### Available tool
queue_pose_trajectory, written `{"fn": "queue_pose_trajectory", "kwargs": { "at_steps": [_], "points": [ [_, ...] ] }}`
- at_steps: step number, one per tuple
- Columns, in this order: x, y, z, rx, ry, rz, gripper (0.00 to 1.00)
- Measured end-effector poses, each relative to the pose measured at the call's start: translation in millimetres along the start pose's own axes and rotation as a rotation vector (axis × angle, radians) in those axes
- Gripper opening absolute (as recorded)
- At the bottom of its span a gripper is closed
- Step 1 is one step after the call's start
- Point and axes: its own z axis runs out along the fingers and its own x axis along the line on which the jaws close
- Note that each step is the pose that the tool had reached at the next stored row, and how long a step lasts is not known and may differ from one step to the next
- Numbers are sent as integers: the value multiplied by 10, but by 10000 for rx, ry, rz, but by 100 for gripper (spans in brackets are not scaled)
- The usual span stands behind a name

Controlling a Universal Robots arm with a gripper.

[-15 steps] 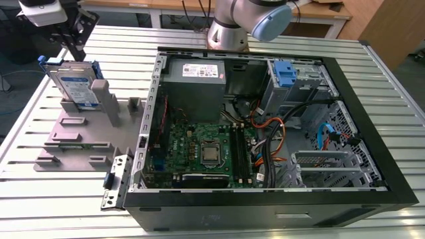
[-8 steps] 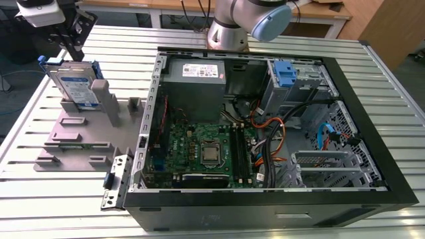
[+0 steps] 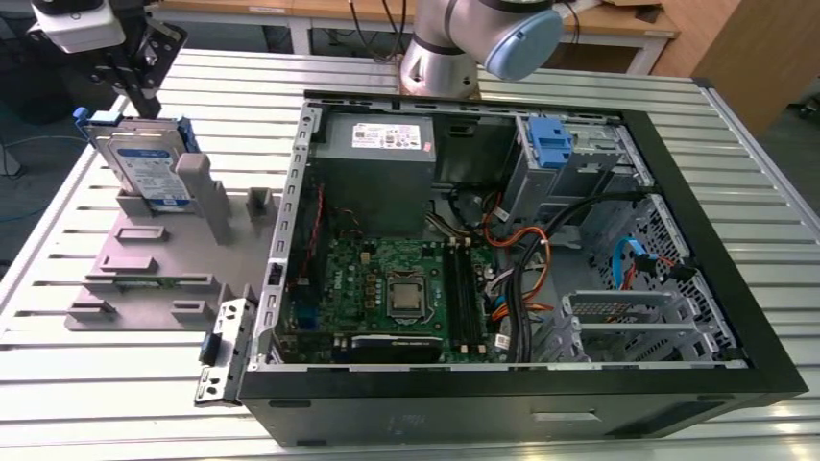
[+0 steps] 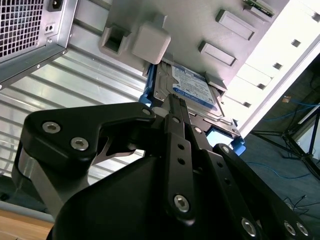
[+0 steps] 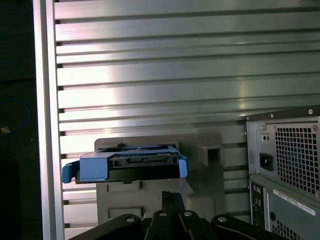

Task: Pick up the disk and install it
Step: 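Reach for the disk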

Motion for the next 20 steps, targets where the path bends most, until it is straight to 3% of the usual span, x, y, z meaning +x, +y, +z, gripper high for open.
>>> {"fn": "queue_pose_trajectory", "kwargs": {
  "at_steps": [6, 8, 20],
  "points": [
    [-1, 0, 0, 2, 25, 0, 11],
    [-1, 0, 0, 7, 89, 3, 11],
    [1, 0, 1, 0, 99, 2, 11]
  ]
}}
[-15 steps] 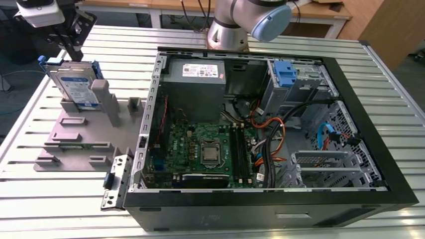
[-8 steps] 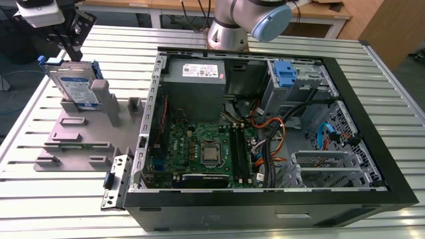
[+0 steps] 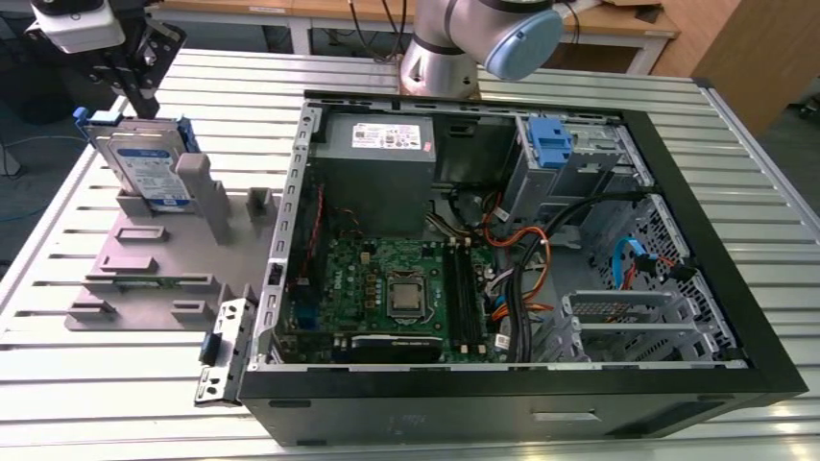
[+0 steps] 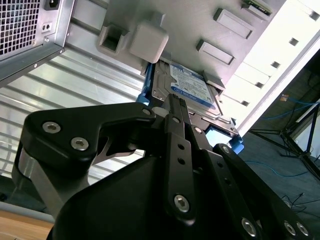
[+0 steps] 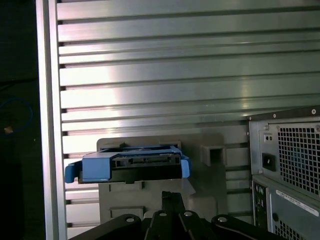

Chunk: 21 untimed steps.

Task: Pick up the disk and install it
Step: 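Reach for the disk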

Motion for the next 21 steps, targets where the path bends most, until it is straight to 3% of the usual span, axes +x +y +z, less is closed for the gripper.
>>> {"fn": "queue_pose_trajectory", "kwargs": {
  "at_steps": [12, 21],
  "points": [
    [104, 5, 52, -20, -2, 0, 11],
    [128, 40, 72, -19, -1, 1, 11]
  ]
}}
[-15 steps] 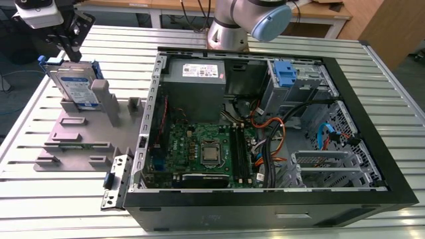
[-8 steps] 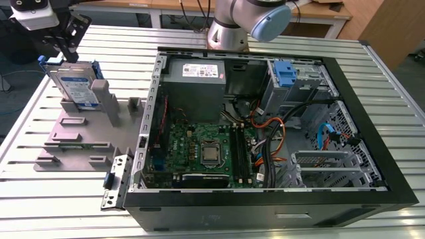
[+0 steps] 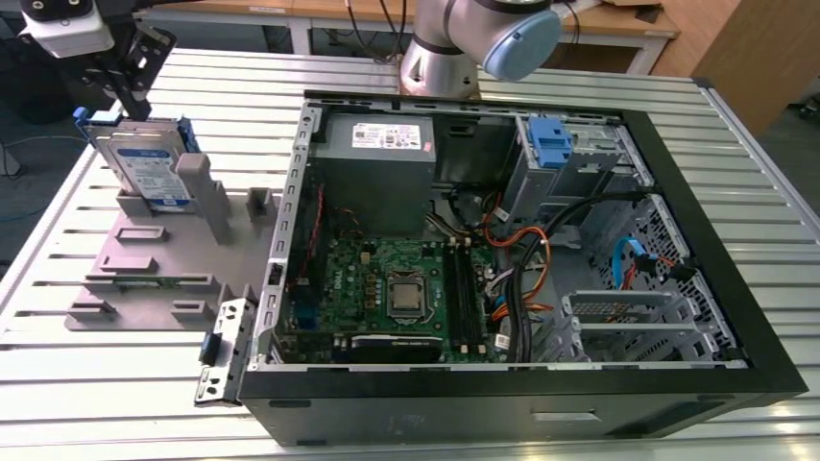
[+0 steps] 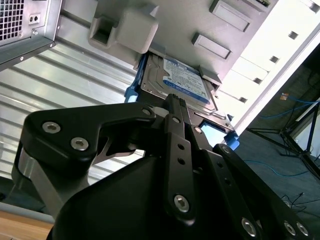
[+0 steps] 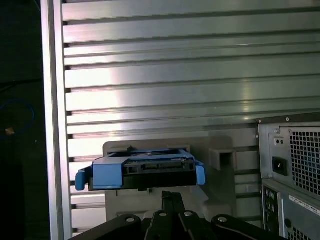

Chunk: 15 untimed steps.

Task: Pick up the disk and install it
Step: 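Reach for the disk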

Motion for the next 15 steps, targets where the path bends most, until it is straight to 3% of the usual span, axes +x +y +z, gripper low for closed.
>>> {"fn": "queue_pose_trajectory", "kwargs": {
  "at_steps": [15],
  "points": [
    [18, 22, 12, -1, 1, 0, 11]
  ]
}}
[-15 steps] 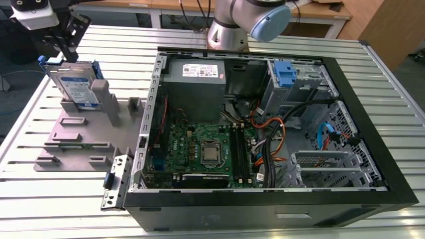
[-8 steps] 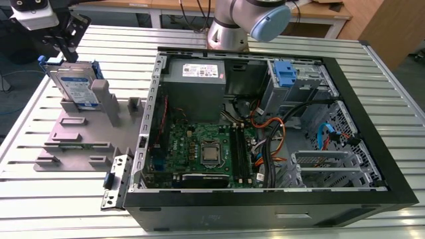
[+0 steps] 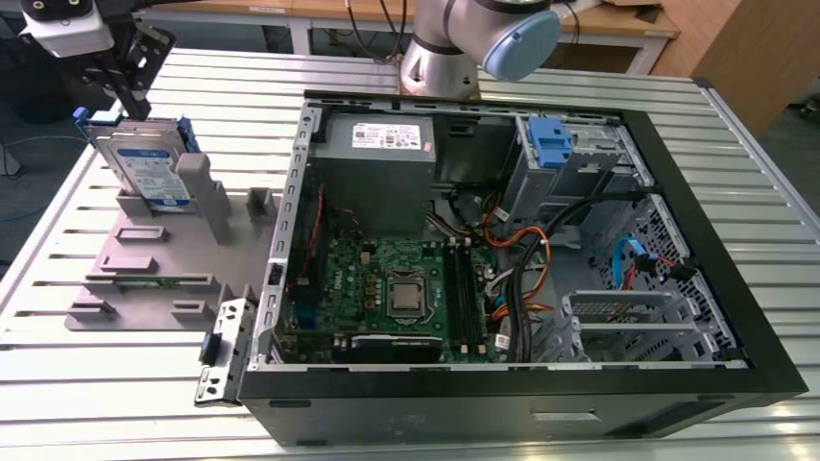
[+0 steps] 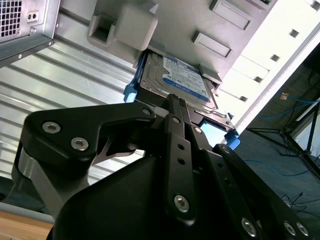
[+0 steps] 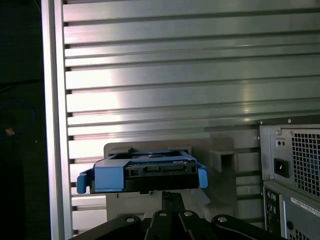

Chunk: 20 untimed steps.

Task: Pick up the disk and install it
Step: 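Reach for the disk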

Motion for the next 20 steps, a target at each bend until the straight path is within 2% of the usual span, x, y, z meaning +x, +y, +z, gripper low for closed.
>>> {"fn": "queue_pose_trajectory", "kwargs": {
  "at_steps": [3, 4, 5, 7, 8, 13, 20],
  "points": [
    [1, 0, 0, 0, 1, 0, 11],
    [0, 1, 2, 1, 27, 2, 11],
    [-1, 1, 1, 9, 108, 5, 11],
    [-3, 1, 5, 27, 323, 15, 11],
    [-2, 1, 5, 29, 366, 17, 11],
    [-3, 1, 5, 30, 370, 17, 11],
    [1, 43, 13, 29, 369, 17, 11]
  ]
}}
